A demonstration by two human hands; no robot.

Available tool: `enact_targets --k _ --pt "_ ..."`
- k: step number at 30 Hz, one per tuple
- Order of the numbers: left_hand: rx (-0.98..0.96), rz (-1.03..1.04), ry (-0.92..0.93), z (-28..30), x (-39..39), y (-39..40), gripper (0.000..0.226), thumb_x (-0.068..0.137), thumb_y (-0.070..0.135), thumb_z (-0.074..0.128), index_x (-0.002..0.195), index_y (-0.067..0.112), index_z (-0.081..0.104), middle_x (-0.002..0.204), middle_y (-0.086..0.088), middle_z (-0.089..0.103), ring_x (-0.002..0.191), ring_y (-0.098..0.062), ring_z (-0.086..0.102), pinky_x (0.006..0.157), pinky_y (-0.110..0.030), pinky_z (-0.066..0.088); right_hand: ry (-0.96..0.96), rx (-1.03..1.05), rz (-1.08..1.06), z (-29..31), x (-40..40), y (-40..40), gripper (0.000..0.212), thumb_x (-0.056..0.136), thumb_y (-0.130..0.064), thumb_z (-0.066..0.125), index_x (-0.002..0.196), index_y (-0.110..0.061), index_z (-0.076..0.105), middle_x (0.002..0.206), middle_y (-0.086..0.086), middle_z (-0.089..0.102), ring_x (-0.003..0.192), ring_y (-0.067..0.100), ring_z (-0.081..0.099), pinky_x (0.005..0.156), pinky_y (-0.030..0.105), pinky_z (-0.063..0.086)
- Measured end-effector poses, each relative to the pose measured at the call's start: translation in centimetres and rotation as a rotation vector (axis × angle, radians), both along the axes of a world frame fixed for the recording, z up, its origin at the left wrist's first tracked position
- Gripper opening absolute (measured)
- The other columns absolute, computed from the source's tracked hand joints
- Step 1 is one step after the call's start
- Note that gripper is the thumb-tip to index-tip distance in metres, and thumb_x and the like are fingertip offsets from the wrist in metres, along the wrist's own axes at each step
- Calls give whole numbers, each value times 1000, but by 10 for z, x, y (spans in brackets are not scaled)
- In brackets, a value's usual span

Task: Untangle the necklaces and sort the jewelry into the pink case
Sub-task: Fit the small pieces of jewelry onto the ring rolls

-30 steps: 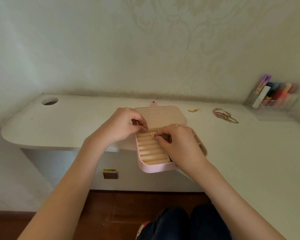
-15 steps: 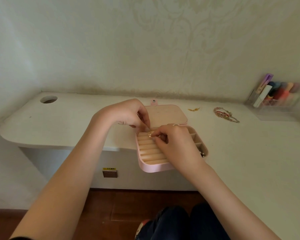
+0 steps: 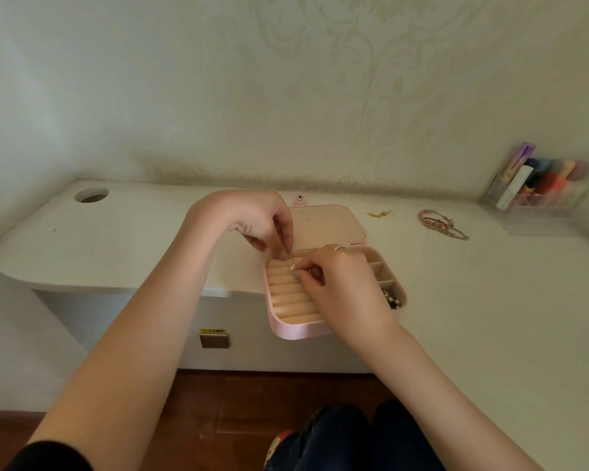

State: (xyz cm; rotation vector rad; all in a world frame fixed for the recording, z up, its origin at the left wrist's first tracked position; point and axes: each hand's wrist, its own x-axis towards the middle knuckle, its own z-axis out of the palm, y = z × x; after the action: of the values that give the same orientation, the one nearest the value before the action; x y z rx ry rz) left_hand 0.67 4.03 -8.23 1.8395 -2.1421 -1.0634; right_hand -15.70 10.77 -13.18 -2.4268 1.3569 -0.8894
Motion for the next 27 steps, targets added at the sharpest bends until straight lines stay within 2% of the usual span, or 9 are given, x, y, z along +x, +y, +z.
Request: enact_targets --k 5,7,9,12,16,18,20,23,27 --pt "26 -1 -9 1 0 -1 19 70 1 79 68 16 68 50 12 61 51 0 58 67 -22 54 14 8 58 1 -2 1 11 85 -16 64 91 -15 73 84 4 66 78 19 60 71 35 48" --pt "21 -3 -2 2 0 -1 19 70 1 79 68 17 69 50 13 61 51 1 58 65 -20 54 4 46 78 4 -7 0 9 85 -19 66 90 -20 74 83 -3 64 74 8 56 68 24 47" --pt "23 -13 13 2 2 -1 19 70 0 78 68 17 69 55 9 62 54 -2 58 63 -17 54 -64 123 65 11 -17 -7 7 84 -20 68 85 -23 74 76 -8 62 67 1 51 63 11 39" --pt "45 -32 64 2 6 0 17 71 -2 77 70 14 70 63 2 62 58 -6 58 62 -16 54 -227 157 -48 22 -42 -30 9 82 -18 68 78 -23 73 69 -7 64 59 -5 48 58 9 37" --pt "15 -24 96 2 10 2 17 73 -3 75 73 14 70 64 1 60 56 -4 57 60 -15 52 -228 42 -226 27 -76 -71 10 85 -14 64 83 -19 73 70 -6 65 57 -3 51 55 8 34" --pt "-25 -5 122 1 10 3 20 74 -5 73 74 14 68 67 -1 61 55 -3 56 53 -12 47 -195 -11 -308 24 -92 -93 16 88 -9 58 93 -10 73 85 4 70 67 5 53 64 17 36" --pt "-74 11 154 -1 8 4 21 75 -6 71 76 15 67 70 0 61 54 -1 56 51 -11 44 -146 -10 -362 15 -104 -113 23 91 -5 52 102 -6 72 103 10 71 85 17 60 75 24 39" --pt "-152 16 216 -6 3 7 22 75 -3 72 76 18 68 68 5 62 56 2 55 58 -12 44 -18 79 -374 -4 -110 -134 29 94 -4 48 116 -7 66 120 13 64 108 29 59 93 31 40" --pt "-219 21 282 -15 -5 10 22 74 -5 72 76 16 68 69 3 64 59 1 56 61 -15 47 101 103 -353 -20 -103 -152 36 94 -7 48 129 -10 58 131 17 56 121 34 50 101 38 40"
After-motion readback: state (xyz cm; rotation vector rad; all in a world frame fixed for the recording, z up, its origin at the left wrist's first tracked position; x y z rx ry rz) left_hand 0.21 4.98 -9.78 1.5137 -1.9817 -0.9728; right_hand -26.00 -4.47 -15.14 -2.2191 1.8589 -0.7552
